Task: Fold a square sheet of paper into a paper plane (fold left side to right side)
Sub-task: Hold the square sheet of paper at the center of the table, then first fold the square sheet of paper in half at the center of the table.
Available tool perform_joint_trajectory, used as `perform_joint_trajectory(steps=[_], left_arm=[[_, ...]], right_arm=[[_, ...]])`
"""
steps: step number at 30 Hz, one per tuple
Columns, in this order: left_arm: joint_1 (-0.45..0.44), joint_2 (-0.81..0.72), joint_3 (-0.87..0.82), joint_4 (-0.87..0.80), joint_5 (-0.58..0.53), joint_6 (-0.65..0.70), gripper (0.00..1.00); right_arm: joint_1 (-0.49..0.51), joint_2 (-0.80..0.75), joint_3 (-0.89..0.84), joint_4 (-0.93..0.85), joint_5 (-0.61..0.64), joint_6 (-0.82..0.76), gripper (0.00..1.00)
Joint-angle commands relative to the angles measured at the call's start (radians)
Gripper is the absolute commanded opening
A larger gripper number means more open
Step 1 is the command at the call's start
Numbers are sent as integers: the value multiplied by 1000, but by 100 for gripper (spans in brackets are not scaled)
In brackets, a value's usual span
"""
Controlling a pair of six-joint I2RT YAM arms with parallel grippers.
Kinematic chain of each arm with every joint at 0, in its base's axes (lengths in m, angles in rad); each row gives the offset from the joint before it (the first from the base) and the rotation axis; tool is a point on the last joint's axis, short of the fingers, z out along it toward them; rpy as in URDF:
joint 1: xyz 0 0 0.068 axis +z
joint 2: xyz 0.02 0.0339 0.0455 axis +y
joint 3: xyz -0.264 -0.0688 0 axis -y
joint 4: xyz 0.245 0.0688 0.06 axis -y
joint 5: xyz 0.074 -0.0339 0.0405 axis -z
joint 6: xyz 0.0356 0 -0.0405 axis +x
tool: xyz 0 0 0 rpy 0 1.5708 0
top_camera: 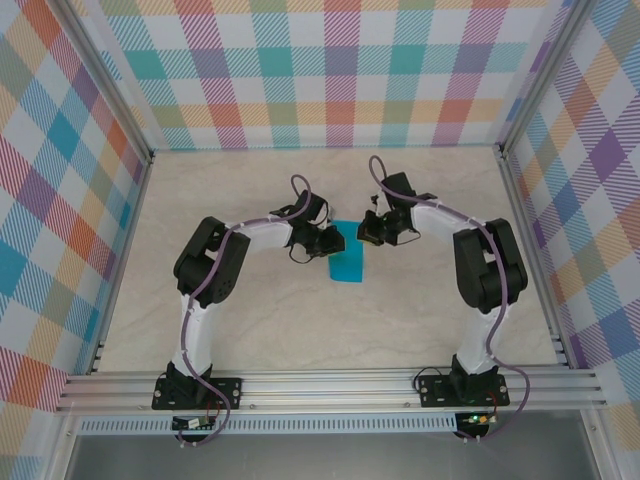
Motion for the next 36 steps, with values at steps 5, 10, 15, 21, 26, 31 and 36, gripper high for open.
perform_joint_trajectory(steps=[5,10,15,21,26,31,36], left_arm=[[-23,39,28,-51,-30,20,17],[-24,34,27,-53,-31,25,17],[-24,14,20,-49,-21,30,17],[-28,-21,-2,-45,-2,52,19],[-33,-37,-47,-44,6,68,19],[-42,-83,-99,-65,13,108,19],[-52,-148,-174,-55,46,159,19]], right_arm=[[14,160,123,5,-71,23,7],[14,213,135,-9,-37,21,7],[14,231,116,-32,-1,10,7],[14,232,70,-39,22,11,7],[14,237,59,-52,39,11,7],[14,237,65,-67,48,10,7],[16,237,68,-73,50,10,7]])
